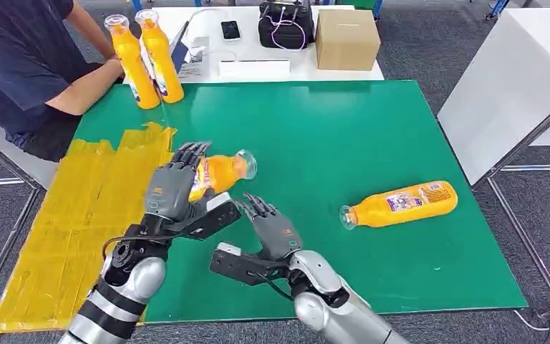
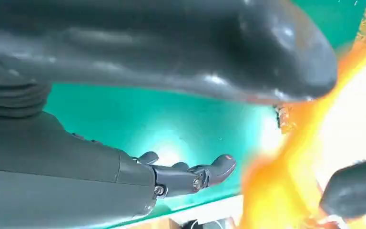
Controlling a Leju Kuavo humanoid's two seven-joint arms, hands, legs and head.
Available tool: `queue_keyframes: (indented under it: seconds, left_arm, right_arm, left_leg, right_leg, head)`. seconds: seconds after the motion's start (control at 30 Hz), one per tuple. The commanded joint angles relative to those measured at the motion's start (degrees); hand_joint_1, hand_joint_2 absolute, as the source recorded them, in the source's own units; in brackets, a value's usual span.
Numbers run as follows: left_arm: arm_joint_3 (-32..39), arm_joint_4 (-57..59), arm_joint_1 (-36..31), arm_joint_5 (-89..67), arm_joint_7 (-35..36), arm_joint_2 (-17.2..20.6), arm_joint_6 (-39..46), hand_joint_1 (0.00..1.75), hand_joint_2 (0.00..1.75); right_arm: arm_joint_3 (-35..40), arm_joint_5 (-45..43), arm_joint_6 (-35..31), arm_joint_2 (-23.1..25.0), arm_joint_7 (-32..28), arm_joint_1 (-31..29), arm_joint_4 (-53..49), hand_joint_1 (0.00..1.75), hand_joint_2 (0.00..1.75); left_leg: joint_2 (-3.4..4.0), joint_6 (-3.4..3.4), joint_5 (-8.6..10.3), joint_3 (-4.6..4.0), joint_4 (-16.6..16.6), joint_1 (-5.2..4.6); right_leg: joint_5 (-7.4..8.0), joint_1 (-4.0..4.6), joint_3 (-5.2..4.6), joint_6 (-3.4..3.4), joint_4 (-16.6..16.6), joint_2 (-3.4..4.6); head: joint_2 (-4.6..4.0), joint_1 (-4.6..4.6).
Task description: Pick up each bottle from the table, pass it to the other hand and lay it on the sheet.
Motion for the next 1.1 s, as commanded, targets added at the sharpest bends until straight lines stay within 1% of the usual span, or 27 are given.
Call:
queue_keyframes:
  seconds: [0.03, 0.07, 0.1, 0.13, 0.17, 0.23, 0.27, 0.3, 0.37, 0.43, 0.47, 0.5, 0.53, 0.57, 0.6, 0.63, 0.67, 0.7, 0.73, 0.8, 0.83, 0.93, 0.97, 1.0, 1.03, 1.07, 1.1]
  left_arm:
    - [3.0, 19.9, -9.4, -9.4, 5.7, 6.0, -4.1, 1.75, 1.75]
    - [3.4, 21.0, -9.9, -10.8, 5.5, 6.3, -4.1, 1.75, 1.75]
    - [3.4, 21.0, -9.9, -10.8, 5.5, 6.3, -4.1, 1.75, 1.75]
    - [3.7, 21.1, -9.7, -12.8, 6.4, 6.6, -4.5, 1.75, 1.75]
    - [3.0, 22.8, -10.3, -17.6, 9.5, 7.6, -7.1, 1.75, 1.75]
    - [4.3, 29.7, -12.6, -18.9, 10.5, 8.5, -10.0, 1.75, 1.75]
    - [4.8, 32.6, -13.5, -19.1, 9.7, 8.7, -8.8, 1.75, 1.75]
    - [4.9, 33.4, -13.7, -19.1, 9.4, 8.8, -8.3, 1.75, 1.75]
    - [5.7, 36.8, -15.0, -20.1, 10.4, 9.0, -9.4, 1.75, 1.75]
    - [6.4, 36.0, -13.7, -20.3, 10.0, 9.6, -8.5, 1.75, 1.75]
    - [8.0, 32.6, -11.5, -19.4, 9.1, 9.1, -6.1, 1.75, 1.75]
    - [9.6, 28.8, -9.4, -18.2, 8.3, 8.6, -3.7, 1.75, 1.75]
    - [12.1, 23.6, -7.1, -15.8, 6.7, 7.3, 0.2, 0.14, 1.75]
    - [13.9, 18.9, -4.8, -13.5, 5.3, 6.5, 1.4, 0.00, 1.75]
    - [17.4, 12.7, -1.5, -7.0, 1.6, 4.7, 4.5, 0.00, 1.75]
    - [20.3, 7.1, 1.2, -0.6, -1.8, 2.8, 6.5, 0.00, 1.75]
    - [24.5, -2.1, 5.5, 11.4, -8.7, -1.0, 10.1, 0.00, 1.75]
    - [24.7, -6.1, 8.4, 12.0, -7.7, -1.5, 7.6, 0.00, 1.75]
    - [25.5, -9.6, 10.7, 20.6, -11.5, -3.0, 6.0, 0.00, 1.75]
    - [25.4, -11.2, 11.8, 20.7, -11.5, -3.2, 5.9, 0.00, 1.75]
    - [25.4, -11.2, 11.8, 20.7, -11.5, -3.2, 5.9, 0.00, 1.75]
    - [25.5, -9.1, 10.6, 20.7, -11.6, -3.1, 5.9, 0.00, 1.75]
    - [25.5, -9.1, 10.6, 20.7, -11.6, -3.1, 5.9, 0.00, 1.75]
    - [25.5, -9.1, 10.6, 20.7, -11.6, -3.1, 5.9, 0.00, 1.75]
    - [26.7, -9.6, 10.7, 28.5, -14.6, -4.6, 6.2, 0.00, 1.75]
    - [27.0, -10.9, 11.7, 32.6, -14.7, -5.1, 5.2, 0.00, 0.00]
    - [26.4, -13.5, 13.3, 41.4, -15.3, -5.5, 1.5, 0.00, 0.00]
  right_arm:
    - [-6.2, 4.9, -1.0, -7.4, 0.4, 7.4, -8.4, 0.00, 0.00]
    - [-7.7, 5.5, 0.1, -7.8, 0.2, 8.4, -10.0, 0.00, 0.00]
    - [-7.7, 5.5, 0.1, -7.8, 0.2, 8.4, -10.0, 0.00, 0.00]
    - [-9.5, 5.8, 0.3, -7.6, 0.3, 9.7, -11.2, 0.00, 0.00]
    - [-11.5, 6.4, 0.8, -7.5, 0.2, 11.2, -12.1, 0.00, 0.00]
    - [-13.1, 7.3, 1.2, -8.5, -0.4, 12.8, -13.2, 0.00, 0.00]
    - [-13.2, 7.2, 1.1, -9.1, -0.7, 12.9, -13.1, 0.00, 0.00]
    - [-13.3, 7.2, 1.0, -9.2, -0.9, 13.0, -13.0, 0.00, 0.00]
    - [-14.2, 7.0, 0.4, -8.6, -1.5, 13.6, -15.0, 0.00, 0.00]
    - [-15.6, 7.4, -0.9, -9.3, -1.3, 15.7, -18.4, 0.00, 0.00]
    - [-17.2, 9.0, -2.5, -10.0, -1.4, 17.9, -22.2, 0.00, 0.00]
    - [-18.7, 10.9, -3.5, -10.8, -1.3, 20.0, -25.3, 0.00, 0.00]
    - [-21.1, 12.0, -4.6, -10.6, -1.5, 22.2, -28.9, 0.00, 0.00]
    - [-23.0, 13.1, -4.5, -11.3, -1.6, 24.2, -32.0, 0.00, 0.00]
    - [-25.9, 14.6, -5.6, -10.9, -1.8, 27.3, -35.9, 0.00, 0.00]
    - [-28.3, 14.9, -5.9, -10.7, -2.1, 29.2, -38.5, 0.00, 0.00]
    - [-32.1, 15.1, -6.5, -11.3, -2.7, 31.1, -41.5, 0.00, 0.00]
    - [-35.1, 12.2, -4.4, -11.2, -3.1, 33.0, -42.2, 0.00, 0.00]
    - [-38.2, 12.7, -4.9, -11.3, -4.7, 34.4, -42.4, 0.00, 0.00]
    - [-40.0, 12.1, -4.5, -11.2, -6.5, 35.1, -42.3, 0.00, 0.00]
    - [-40.0, 12.1, -4.5, -11.2, -6.5, 35.1, -42.3, 0.00, 0.00]
    - [-39.7, 12.5, -4.4, -10.2, -7.0, 34.4, -41.4, 0.00, 0.00]
    - [-39.7, 12.5, -4.4, -10.2, -7.0, 34.4, -41.4, 0.00, 0.00]
    - [-39.7, 12.5, -4.4, -10.2, -7.0, 34.4, -41.4, 0.00, 0.00]
    - [-39.9, 13.2, -4.8, -10.2, -6.8, 34.5, -41.5, 0.00, 0.00]
    - [-41.4, 11.7, -5.5, -10.6, -6.6, 35.4, -42.2, 0.00, 0.00]
    - [-43.3, 11.6, -5.9, -12.3, -6.4, 36.7, -42.9, 0.00, 0.00]
  left_leg:
    - [-0.33, -0.06, 0.05, 0.34, -0.1, 0.02]
    - [-0.31, -0.04, 0.05, 0.19, -0.1, 0.01]
    - [-0.30, -0.06, 0.04, 0.23, -0.1, 0.01]
    - [-0.16, -0.04, 0.01, 0.13, 0.0, 0.00]
    - [-0.13, -0.04, -0.02, 0.16, 0.0, 0.01]
    - [-0.15, -0.04, 0.00, 0.17, 0.0, 0.00]
    - [-0.13, -0.02, 0.02, 0.12, 0.0, -0.02]
    - [-0.17, -0.04, 0.01, 0.23, -0.1, 0.01]
    - [-0.11, -0.04, -0.01, 0.22, 0.0, 0.00]
    - [-0.06, -0.04, -0.02, 0.14, 0.0, 0.01]
    - [-0.02, -0.05, -0.05, 0.22, 0.0, 0.00]
    - [-0.02, -0.03, -0.01, 0.10, 0.0, -0.02]
    - [-0.09, -0.03, -0.05, 0.16, 0.0, -0.02]
    - [-0.12, -0.04, -0.12, 0.24, 0.0, 0.00]
    - [-0.18, 0.00, -0.08, 0.07, 0.0, -0.02]
    - [-0.28, 0.01, -0.15, 0.11, 0.1, -0.03]
    - [-0.33, 0.01, -0.19, 0.16, 0.1, -0.03]
    - [-0.26, 0.03, -0.19, 0.00, 0.1, -0.02]
    - [-0.23, 0.05, -0.27, 0.05, 0.2, -0.04]
    - [-0.17, 0.05, -0.11, -0.10, 0.0, -0.12]
    - [-0.15, 0.05, -0.21, 0.06, 0.1, -0.13]
    - [-0.05, 0.07, -0.16, -0.15, 0.0, -0.20]
    - [0.01, 0.04, -0.21, 0.00, 0.1, -0.18]
    - [-0.05, 0.05, -0.15, -0.09, 0.0, -0.18]
    - [-0.07, 0.05, -0.12, -0.11, 0.0, -0.17]
    - [-0.04, 0.03, -0.13, -0.03, 0.0, -0.16]
    - [-0.06, 0.07, -0.11, -0.04, 0.0, -0.17]
  right_leg:
    - [-0.07, 0.03, 0.48, -0.03, -0.2, -0.37]
    - [-0.05, 0.01, 0.29, -0.02, -0.1, -0.31]
    - [-0.06, 0.01, 0.33, -0.03, -0.1, -0.30]
    - [-0.04, 0.01, 0.19, -0.02, 0.0, -0.15]
    - [-0.07, 0.02, 0.21, -0.03, 0.0, -0.15]
    - [-0.07, 0.01, 0.24, -0.02, 0.0, -0.18]
    - [-0.04, -0.01, 0.17, -0.01, 0.0, -0.14]
    - [-0.06, 0.01, 0.31, -0.02, -0.1, -0.19]
    - [-0.06, 0.01, 0.28, -0.02, 0.0, -0.12]
    - [-0.06, 0.02, 0.19, -0.03, 0.0, -0.09]
    - [-0.08, 0.00, 0.25, -0.03, 0.0, -0.06]
    - [-0.05, -0.01, 0.12, -0.02, 0.0, -0.05]
    - [-0.11, -0.01, 0.21, -0.01, 0.0, -0.13]
    - [-0.18, 0.01, 0.31, -0.01, 0.0, -0.16]
    - [-0.15, -0.02, 0.14, 0.01, 0.0, -0.20]
    - [-0.25, -0.02, 0.23, 0.03, 0.0, -0.31]
    - [-0.29, -0.03, 0.30, 0.04, 0.0, -0.33]
    - [-0.25, -0.02, 0.17, 0.07, 0.0, -0.24]
    - [-0.31, -0.04, 0.23, 0.11, 0.1, -0.23]
    - [-0.13, -0.13, 0.03, 0.09, 0.0, -0.17]
    - [-0.22, -0.14, 0.20, 0.10, -0.1, -0.16]
    - [-0.08, -0.18, -0.09, 0.03, 0.0, -0.07]
    - [-0.12, -0.16, 0.05, 0.01, 0.0, -0.05]
    - [-0.08, -0.16, -0.05, 0.01, -0.1, -0.10]
    - [-0.07, -0.15, -0.07, 0.01, -0.1, -0.11]
    - [-0.09, -0.14, -0.01, -0.01, -0.1, -0.09]
    - [-0.07, -0.15, -0.02, 0.02, -0.1, -0.10]
  head:
    - [0.00, 0.00]
    - [0.00, 0.02]
    - [0.00, 0.00]
    - [0.00, 0.00]
    - [0.00, 0.00]
    - [0.00, 0.00]
    - [0.00, 0.00]
    - [0.00, 0.00]
    - [0.00, 0.00]
    - [0.00, 0.02]
    - [0.00, 0.00]
    - [0.00, 0.00]
    - [0.00, -0.02]
    - [0.00, -0.02]
    - [0.00, -0.02]
    - [0.00, 0.00]
    - [0.00, 0.00]
    - [0.00, 0.00]
    - [0.00, -0.02]
    - [0.00, 0.00]
    - [0.00, 0.02]
    - [0.00, 0.00]
    - [0.00, 0.00]
    - [0.00, 0.02]
    - [0.00, 0.02]
    - [0.00, -0.02]
    - [0.00, -0.02]
